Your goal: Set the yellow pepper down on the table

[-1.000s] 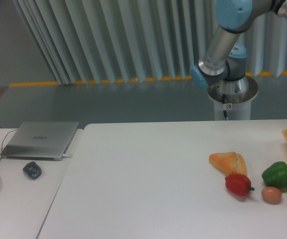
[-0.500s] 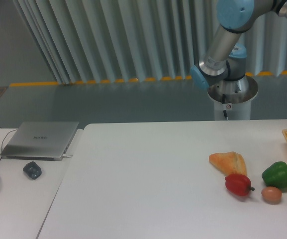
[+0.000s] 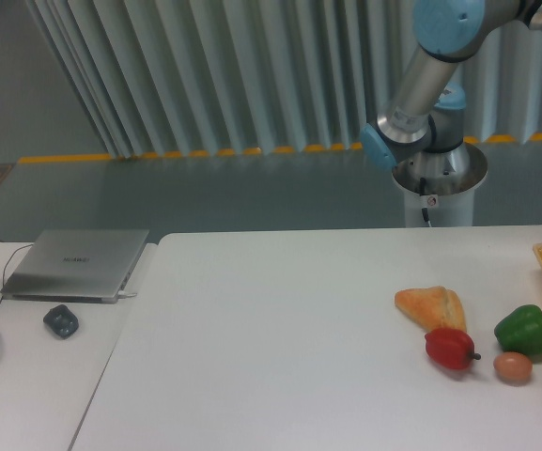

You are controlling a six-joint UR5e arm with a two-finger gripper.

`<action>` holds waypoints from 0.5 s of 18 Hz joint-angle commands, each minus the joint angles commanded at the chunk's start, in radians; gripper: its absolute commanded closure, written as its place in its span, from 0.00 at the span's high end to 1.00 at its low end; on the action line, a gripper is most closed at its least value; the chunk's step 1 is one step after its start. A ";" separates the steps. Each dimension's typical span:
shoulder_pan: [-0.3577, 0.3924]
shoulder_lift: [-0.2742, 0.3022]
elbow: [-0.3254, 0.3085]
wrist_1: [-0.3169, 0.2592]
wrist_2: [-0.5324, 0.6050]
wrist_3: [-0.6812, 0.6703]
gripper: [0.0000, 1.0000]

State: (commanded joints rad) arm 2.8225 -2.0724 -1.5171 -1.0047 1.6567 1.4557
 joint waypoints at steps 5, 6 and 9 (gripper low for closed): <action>0.000 0.015 0.012 -0.060 -0.011 0.002 0.52; 0.002 0.018 0.015 -0.070 -0.024 0.002 0.52; 0.003 0.034 0.047 -0.159 -0.084 0.005 0.48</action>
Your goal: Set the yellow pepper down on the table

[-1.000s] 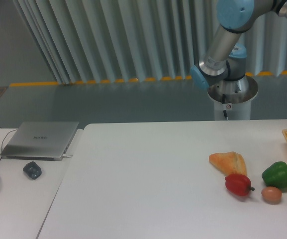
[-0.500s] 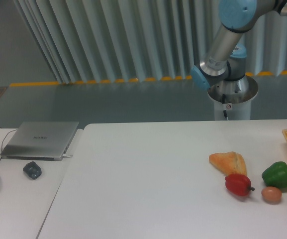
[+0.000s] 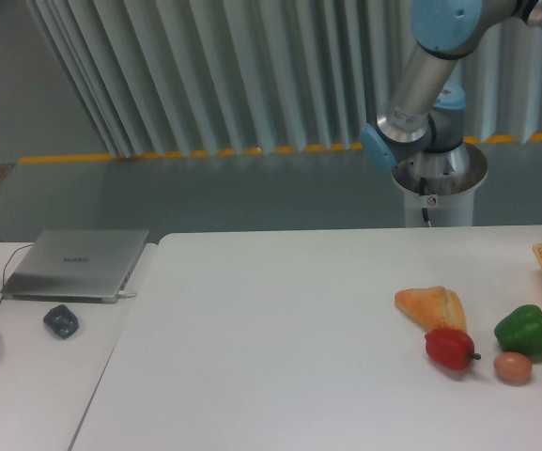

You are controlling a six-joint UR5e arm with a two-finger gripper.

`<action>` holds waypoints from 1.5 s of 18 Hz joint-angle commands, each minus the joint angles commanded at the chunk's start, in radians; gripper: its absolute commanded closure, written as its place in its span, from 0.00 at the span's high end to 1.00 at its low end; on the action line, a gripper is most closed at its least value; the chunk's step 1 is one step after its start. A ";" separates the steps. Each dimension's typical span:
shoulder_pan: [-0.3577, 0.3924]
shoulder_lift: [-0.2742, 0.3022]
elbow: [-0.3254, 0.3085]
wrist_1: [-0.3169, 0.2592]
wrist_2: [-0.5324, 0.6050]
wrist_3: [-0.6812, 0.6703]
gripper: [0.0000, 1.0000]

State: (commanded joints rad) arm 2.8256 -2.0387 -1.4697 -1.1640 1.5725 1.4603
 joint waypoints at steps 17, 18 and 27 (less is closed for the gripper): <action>-0.205 0.077 0.135 -0.169 -0.197 -0.358 0.44; -0.233 0.077 0.129 -0.143 -0.197 -0.395 0.44; -0.422 0.025 0.085 0.084 -0.166 -0.784 0.44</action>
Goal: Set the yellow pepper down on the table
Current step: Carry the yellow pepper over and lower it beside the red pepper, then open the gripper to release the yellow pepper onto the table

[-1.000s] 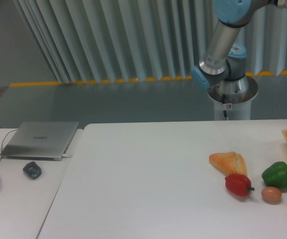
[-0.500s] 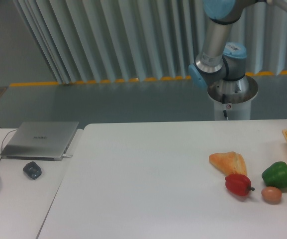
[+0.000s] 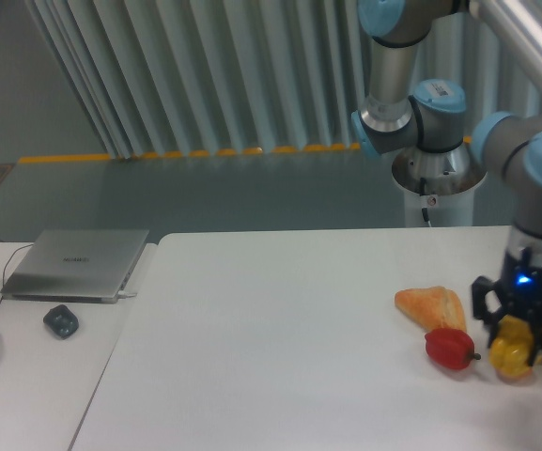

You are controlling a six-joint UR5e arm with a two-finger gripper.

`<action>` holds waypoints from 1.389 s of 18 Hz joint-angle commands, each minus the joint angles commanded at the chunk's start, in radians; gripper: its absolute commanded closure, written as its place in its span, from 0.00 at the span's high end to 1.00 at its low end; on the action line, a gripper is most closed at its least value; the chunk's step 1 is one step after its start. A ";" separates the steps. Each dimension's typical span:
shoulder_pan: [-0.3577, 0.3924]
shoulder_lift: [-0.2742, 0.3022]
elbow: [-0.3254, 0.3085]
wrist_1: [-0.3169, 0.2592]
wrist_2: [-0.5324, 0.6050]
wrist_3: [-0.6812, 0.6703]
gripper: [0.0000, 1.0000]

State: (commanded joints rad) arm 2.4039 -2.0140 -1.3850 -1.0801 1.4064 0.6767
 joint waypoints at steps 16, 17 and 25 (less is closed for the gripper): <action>-0.068 -0.095 0.004 0.104 0.252 -0.141 0.44; -0.068 -0.098 0.004 0.118 0.252 -0.150 0.44; -0.068 -0.129 0.006 0.126 0.295 -0.144 0.48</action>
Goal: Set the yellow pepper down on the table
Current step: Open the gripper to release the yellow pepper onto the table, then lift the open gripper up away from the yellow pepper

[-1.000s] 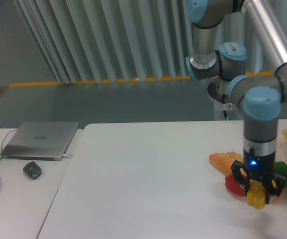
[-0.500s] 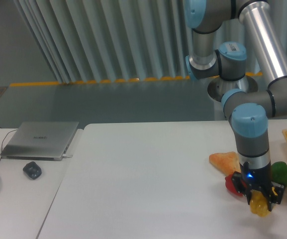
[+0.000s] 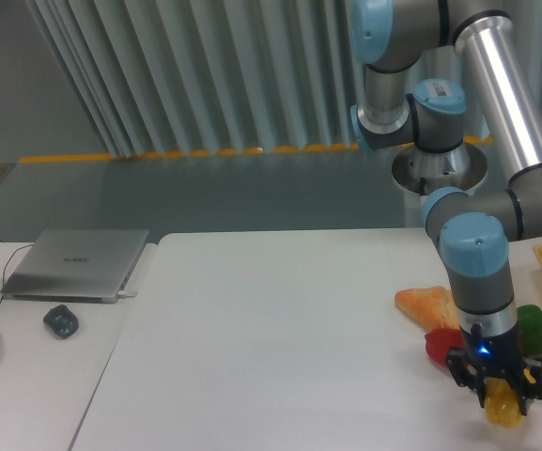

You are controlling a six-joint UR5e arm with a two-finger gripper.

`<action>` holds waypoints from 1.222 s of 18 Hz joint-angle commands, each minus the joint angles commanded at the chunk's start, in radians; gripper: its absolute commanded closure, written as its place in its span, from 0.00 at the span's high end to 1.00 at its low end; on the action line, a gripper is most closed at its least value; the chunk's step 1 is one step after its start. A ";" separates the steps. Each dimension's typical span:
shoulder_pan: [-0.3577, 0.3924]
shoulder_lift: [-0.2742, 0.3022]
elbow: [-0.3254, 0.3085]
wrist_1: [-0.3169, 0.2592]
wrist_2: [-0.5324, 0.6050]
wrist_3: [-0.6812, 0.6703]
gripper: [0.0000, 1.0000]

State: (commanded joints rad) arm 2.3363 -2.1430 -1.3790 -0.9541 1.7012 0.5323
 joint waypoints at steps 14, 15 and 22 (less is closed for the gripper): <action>0.000 0.040 -0.018 -0.012 0.032 0.064 1.00; -0.002 0.067 -0.023 -0.021 0.038 0.119 1.00; -0.002 0.141 -0.052 -0.086 0.086 0.450 1.00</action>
State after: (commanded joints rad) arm 2.3347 -2.0019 -1.4312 -1.0400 1.7870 0.9827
